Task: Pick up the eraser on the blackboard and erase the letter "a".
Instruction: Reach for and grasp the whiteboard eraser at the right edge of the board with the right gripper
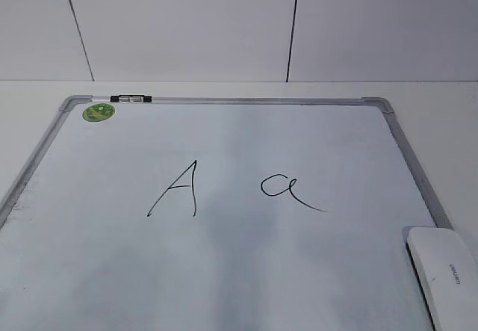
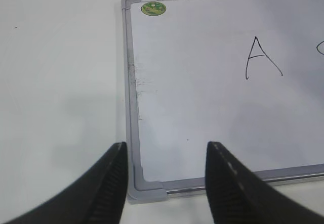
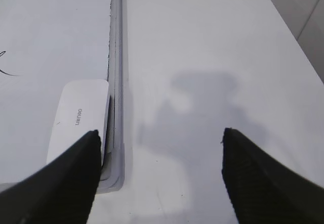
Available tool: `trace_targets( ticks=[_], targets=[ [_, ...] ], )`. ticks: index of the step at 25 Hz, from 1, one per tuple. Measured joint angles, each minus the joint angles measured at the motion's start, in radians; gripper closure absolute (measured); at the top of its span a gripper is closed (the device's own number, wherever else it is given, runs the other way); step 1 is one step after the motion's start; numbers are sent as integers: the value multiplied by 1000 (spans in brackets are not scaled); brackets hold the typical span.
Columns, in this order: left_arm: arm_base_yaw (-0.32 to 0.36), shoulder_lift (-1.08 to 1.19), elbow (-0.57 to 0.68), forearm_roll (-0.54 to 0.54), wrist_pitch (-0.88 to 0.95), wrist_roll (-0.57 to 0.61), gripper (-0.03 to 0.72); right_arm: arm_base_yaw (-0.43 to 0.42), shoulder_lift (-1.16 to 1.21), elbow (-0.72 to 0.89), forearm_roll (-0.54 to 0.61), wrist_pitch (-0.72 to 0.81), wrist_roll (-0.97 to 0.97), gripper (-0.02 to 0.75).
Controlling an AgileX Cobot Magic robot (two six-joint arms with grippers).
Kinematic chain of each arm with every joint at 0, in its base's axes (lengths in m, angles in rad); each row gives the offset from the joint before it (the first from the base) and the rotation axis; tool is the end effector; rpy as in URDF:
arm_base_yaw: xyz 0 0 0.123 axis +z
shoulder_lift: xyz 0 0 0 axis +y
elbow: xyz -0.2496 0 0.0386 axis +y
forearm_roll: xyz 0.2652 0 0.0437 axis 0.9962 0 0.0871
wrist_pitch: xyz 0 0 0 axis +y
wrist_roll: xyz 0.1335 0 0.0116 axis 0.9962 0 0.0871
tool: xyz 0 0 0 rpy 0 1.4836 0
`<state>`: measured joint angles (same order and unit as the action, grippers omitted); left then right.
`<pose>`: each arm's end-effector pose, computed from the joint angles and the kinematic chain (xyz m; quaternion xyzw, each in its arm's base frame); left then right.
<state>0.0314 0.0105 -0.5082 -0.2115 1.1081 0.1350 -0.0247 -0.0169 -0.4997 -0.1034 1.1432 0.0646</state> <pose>0.0783 -0.0227 0.2644 0.0510 0.8596 -0.0637 0.5044 0.0730 -0.0144 0.2580 0.0433 0.8677 -0.0416 0.4934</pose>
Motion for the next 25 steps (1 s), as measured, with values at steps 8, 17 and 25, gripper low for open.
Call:
trace_targets(
  ticks=[8, 17, 25],
  targets=[
    [0, 0, 0, 0, 0, 0, 317, 0, 0, 0, 0, 0, 0, 146],
    [0, 0, 0, 0, 0, 0, 317, 0, 0, 0, 0, 0, 0, 146],
    [0, 0, 0, 0, 0, 0, 317, 0, 0, 0, 0, 0, 0, 146]
  ],
)
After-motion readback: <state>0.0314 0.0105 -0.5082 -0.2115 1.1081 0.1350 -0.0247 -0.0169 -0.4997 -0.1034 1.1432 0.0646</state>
